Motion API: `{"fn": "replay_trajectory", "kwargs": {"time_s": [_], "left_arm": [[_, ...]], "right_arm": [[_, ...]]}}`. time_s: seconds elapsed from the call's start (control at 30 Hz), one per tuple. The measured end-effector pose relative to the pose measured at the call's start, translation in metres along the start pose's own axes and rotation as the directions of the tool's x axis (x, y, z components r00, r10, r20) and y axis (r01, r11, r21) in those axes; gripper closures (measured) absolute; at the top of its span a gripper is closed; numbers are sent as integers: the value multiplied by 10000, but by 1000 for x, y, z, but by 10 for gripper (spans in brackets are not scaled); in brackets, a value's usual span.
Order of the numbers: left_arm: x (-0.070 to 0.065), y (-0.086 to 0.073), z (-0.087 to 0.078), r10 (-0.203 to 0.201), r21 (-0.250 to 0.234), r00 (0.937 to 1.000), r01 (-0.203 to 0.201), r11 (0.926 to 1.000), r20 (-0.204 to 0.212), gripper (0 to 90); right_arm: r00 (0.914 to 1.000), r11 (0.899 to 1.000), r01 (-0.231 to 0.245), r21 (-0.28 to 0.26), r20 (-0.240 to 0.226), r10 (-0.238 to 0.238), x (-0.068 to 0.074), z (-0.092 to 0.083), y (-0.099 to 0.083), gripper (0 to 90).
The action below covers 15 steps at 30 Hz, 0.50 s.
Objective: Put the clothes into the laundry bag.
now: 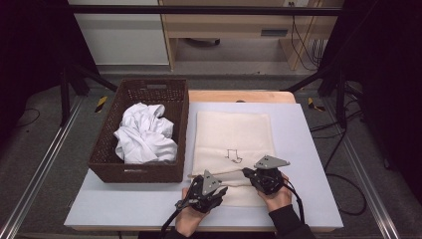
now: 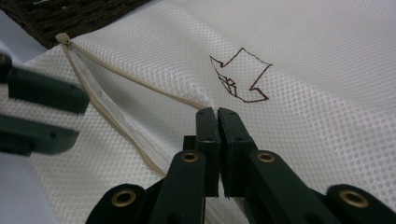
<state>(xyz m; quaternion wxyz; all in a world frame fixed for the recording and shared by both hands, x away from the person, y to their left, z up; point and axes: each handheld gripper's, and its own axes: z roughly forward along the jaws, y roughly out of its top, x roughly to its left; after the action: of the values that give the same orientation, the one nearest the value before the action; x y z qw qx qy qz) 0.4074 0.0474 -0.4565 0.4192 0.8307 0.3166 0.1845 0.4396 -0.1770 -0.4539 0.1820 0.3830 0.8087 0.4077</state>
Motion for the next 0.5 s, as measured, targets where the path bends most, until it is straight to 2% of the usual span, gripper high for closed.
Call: {"fn": "replay_trajectory", "kwargs": {"time_s": [0.03,0.07,0.1,0.13,0.17,0.2,0.23,0.27,0.3,0.33,0.37,0.47,0.5], "left_arm": [[2,5,0,42,1,9998,-42,10000,-187,557],[2,5,0,42,1,9998,-42,10000,-187,509],[4,9,1,105,-23,9992,-106,9999,-392,509],[5,13,2,169,-38,9983,-172,9998,-558,450],[7,17,4,184,-58,9978,-188,9998,-633,450],[9,23,11,381,30,9957,-380,9993,-847,395],[9,23,11,381,30,9957,-380,9993,-847,379],[10,27,20,578,383,9939,-544,9978,-941,370],[10,27,20,578,383,9939,-544,9978,-941,369],[10,29,29,739,765,9920,-663,9949,-1019,372],[9,28,32,806,822,9905,-717,9940,-1114,394],[9,27,37,946,980,9882,-829,9917,-1206,604],[10,27,37,815,820,9911,-730,9940,-1055,683]], "right_arm": [[10000,10000,-14,-92,21,14,0,-1,1,877],[10000,10000,-14,-92,21,14,0,-1,1,877],[10000,9999,-26,-145,-3,26,0,-1,1,877],[10000,9997,10,-249,-5,-10,-1,-3,2,877],[10000,9997,10,-249,-5,-10,-1,-3,2,877],[10000,9996,-37,-296,-16,37,-1,-4,3,878],[10000,9996,-37,-296,-16,37,-1,-4,3,878],[10000,9993,-97,-351,-24,96,-1,-5,4,880],[10000,9992,-37,-395,-27,36,-1,-5,4,882],[10000,9991,2,-431,-16,-3,-2,-6,5,882],[10000,9990,-61,-436,-9,60,-1,-7,6,883],[10000,9984,17,-573,6,-16,-2,-8,7,883],[10000,9984,12,-570,2,-12,-2,-8,8,883]]}}
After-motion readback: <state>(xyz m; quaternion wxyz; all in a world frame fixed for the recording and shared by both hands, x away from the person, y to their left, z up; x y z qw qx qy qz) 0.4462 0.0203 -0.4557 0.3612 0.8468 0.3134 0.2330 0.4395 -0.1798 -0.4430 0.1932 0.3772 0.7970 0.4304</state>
